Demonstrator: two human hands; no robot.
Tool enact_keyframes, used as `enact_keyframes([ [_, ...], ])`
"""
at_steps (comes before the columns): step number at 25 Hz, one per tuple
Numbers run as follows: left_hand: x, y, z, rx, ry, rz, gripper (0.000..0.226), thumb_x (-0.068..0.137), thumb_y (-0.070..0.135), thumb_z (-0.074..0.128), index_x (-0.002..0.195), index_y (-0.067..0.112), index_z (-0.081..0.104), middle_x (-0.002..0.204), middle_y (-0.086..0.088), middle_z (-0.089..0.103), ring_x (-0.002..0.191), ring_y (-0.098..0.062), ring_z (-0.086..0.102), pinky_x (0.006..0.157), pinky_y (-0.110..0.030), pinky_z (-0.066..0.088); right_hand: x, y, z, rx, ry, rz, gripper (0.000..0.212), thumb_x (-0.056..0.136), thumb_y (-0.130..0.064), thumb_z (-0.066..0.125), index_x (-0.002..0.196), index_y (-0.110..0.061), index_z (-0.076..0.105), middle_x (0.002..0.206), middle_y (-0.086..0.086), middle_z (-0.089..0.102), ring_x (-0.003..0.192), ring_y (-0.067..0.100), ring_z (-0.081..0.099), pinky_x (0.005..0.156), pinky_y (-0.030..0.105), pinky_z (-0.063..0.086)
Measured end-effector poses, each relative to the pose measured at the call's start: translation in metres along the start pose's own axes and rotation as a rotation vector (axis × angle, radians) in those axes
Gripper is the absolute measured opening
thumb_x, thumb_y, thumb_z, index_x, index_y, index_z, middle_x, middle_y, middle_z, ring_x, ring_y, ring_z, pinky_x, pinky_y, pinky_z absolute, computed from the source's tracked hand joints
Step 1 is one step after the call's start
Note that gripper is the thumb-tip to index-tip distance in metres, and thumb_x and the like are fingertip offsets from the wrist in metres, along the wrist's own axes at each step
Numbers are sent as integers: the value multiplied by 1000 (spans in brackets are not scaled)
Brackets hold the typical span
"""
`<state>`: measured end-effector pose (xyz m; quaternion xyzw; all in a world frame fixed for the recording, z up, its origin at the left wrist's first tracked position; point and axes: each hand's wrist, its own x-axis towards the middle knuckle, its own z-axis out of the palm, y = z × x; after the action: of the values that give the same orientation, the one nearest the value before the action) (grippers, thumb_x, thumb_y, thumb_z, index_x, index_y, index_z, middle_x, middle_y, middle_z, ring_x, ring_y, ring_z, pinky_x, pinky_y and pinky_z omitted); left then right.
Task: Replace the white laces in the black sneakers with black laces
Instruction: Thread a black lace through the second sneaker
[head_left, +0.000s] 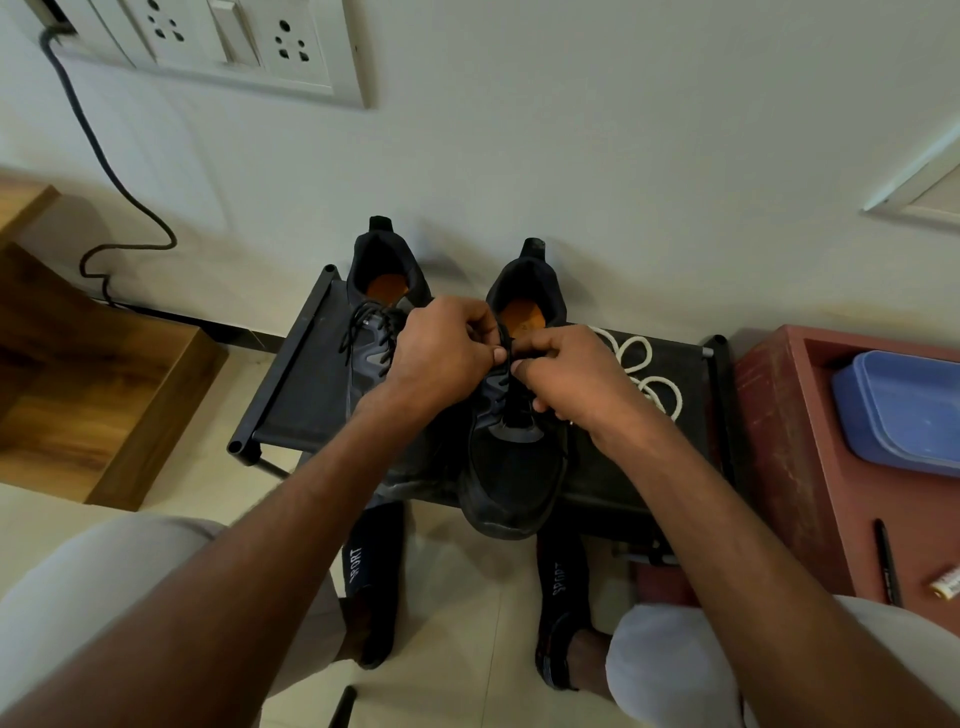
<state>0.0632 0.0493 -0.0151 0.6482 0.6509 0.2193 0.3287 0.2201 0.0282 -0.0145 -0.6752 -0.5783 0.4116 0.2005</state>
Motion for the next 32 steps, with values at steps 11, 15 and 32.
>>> enact_keyframes([
  [11,2,26,-44,-842,119,98,4,104,14,56,101,12,55,74,-5,63,58,-16,54,50,-25,39,6,3,-19,-247,248,-204,22,98,-29,65,120,-28,69,93,-7,65,89,18,66,77,33,51],
  [15,4,8,-28,139,-53,103,22,93,40,74,93,18,68,79,6,65,70,-9,61,58,-20,43,4,1,-24,-185,354,-201,18,97,-22,63,109,-30,74,90,-11,68,84,12,66,74,31,54],
  [32,3,0,-13,204,-177,62,33,93,45,73,87,13,72,74,-3,69,69,-20,66,65,-35,54,4,-1,-26,-190,329,-172,17,97,-21,64,98,-30,78,94,-10,74,85,10,69,76,29,56],
])
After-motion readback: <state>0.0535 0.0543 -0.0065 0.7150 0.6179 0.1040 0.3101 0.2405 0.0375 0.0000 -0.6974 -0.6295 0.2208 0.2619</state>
